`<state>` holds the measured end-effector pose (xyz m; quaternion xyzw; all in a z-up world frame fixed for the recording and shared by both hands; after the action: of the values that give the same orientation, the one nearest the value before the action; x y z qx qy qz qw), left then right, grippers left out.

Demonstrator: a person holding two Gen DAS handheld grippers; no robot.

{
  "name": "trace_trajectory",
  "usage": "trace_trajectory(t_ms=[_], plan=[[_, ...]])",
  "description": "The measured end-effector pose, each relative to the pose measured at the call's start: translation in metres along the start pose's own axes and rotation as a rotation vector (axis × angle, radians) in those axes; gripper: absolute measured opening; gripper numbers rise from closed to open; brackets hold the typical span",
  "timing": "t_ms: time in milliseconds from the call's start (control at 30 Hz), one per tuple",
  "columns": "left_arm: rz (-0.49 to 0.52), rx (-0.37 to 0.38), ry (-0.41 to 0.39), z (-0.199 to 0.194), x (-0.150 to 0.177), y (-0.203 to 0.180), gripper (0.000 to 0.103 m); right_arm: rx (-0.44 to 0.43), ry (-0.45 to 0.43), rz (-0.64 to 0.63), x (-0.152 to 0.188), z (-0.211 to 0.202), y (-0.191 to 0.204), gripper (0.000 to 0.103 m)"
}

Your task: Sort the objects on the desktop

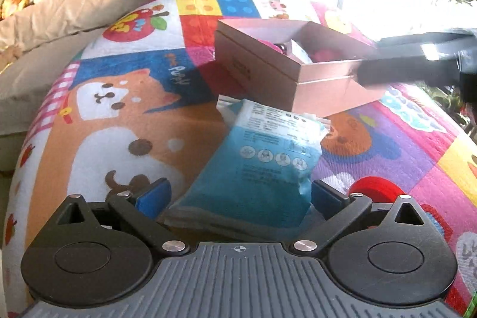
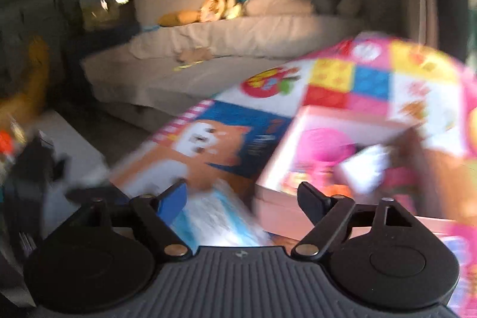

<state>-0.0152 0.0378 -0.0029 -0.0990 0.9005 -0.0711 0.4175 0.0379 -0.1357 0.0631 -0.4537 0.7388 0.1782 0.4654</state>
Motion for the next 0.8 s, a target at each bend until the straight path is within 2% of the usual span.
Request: trace_trajectory(t_ms=[100, 167, 233, 300, 367, 433, 500, 633, 667, 733, 800], plan=[[0.005, -0.004, 0.004, 0.001, 0.0, -0.001, 0.103, 0.208, 0.026, -0.089, 0.022, -0.016, -0.001, 0.083], [0.011, -0.011, 0.005, 0.001, 0.0, -0.002, 0.103, 0.312, 0.029, -0.009, 0.03, -0.02, -0.024, 0.083], [0.015, -0.016, 0.007, 0.002, 0.0, -0.002, 0.103, 0.398, 0.014, 0.136, 0.039, -0.021, -0.06, 0.091], [0.019, -0.02, 0.008, 0.002, 0.0, -0.003, 0.103, 0.388, 0.021, 0.295, 0.05, -0.014, -0.098, 0.094], [0.021, -0.023, 0.008, 0.002, 0.001, -0.004, 0.103, 0.304, 0.012, 0.432, 0.059, -0.007, -0.123, 0.094], [0.02, -0.023, 0.009, 0.003, 0.0, -0.004, 0.103, 0.223, -0.016, 0.513, 0.062, -0.001, -0.134, 0.094], [0.021, -0.023, 0.009, 0.003, 0.0, -0.004, 0.103, 0.203, -0.029, 0.528, 0.06, 0.0, -0.132, 0.097], [0.017, -0.022, 0.007, 0.002, 0.001, -0.004, 0.103, 0.14, -0.033, 0.47, 0.053, 0.001, -0.112, 0.099], [0.016, -0.023, 0.007, 0.002, 0.001, -0.003, 0.103, 0.173, -0.023, 0.435, 0.051, -0.002, -0.105, 0.099], [0.012, -0.024, 0.005, 0.002, 0.001, -0.003, 0.103, 0.254, -0.018, 0.299, 0.043, -0.011, -0.08, 0.099], [0.011, -0.023, 0.005, 0.002, 0.001, -0.003, 0.103, 0.239, 0.005, 0.146, 0.039, -0.019, -0.048, 0.099]])
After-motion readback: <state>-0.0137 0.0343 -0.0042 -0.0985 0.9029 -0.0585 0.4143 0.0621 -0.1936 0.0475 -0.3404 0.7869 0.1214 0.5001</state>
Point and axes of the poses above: each gripper's, at about its wrist camera, not at the fingertips, and z roughly the way its jaws point, y to its left, x to its underside, the point moved 1 cm from there along z, roughly the way its jaws point, and after that the axes turned 13 degrees about -z, right-handed, at the moved point
